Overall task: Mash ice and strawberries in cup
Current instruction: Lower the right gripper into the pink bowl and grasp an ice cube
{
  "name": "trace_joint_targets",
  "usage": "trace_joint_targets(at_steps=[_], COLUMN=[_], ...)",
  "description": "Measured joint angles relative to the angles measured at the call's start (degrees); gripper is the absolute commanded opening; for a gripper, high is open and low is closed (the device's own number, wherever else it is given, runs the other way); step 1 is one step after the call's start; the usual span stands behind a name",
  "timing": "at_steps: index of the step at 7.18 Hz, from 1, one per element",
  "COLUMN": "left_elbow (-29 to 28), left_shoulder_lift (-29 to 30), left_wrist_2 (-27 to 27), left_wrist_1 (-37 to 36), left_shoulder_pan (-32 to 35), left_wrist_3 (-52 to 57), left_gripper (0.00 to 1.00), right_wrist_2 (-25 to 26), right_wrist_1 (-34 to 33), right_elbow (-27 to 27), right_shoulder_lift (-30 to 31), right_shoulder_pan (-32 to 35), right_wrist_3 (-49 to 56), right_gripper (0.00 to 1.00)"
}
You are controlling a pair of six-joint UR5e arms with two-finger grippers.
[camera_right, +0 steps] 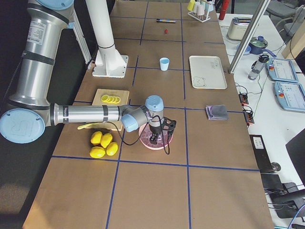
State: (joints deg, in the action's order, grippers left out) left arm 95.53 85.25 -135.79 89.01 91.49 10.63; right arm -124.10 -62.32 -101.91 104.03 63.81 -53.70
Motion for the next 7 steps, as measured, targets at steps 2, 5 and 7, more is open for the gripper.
trace_joint_targets(at_steps=[2, 5, 7], left_elbow=[0.01, 0.01, 0.01], left_shoulder_lift=[0.00, 0.00, 0.00], left_wrist_2=[0.00, 0.00, 0.00], left_wrist_1=[-0.03, -0.06, -0.06], left_shoulder_pan=[0.00, 0.00, 0.00], left_wrist_3=[-0.02, -0.01, 0.00], left_gripper=[1.00, 1.00, 1.00], right_wrist_2=[0.00, -0.08, -0.18], right_wrist_1=[0.03, 0.91, 1.45], right_elbow=[0.66, 0.30, -0.36], right_shoulder_lift=[-0.72, -0.79, -0.88], right_shoulder_pan=[0.00, 0.07, 0.34], right_wrist_3=[0.27, 0.34, 0.50], right_gripper=[0.35, 0.18, 0.12])
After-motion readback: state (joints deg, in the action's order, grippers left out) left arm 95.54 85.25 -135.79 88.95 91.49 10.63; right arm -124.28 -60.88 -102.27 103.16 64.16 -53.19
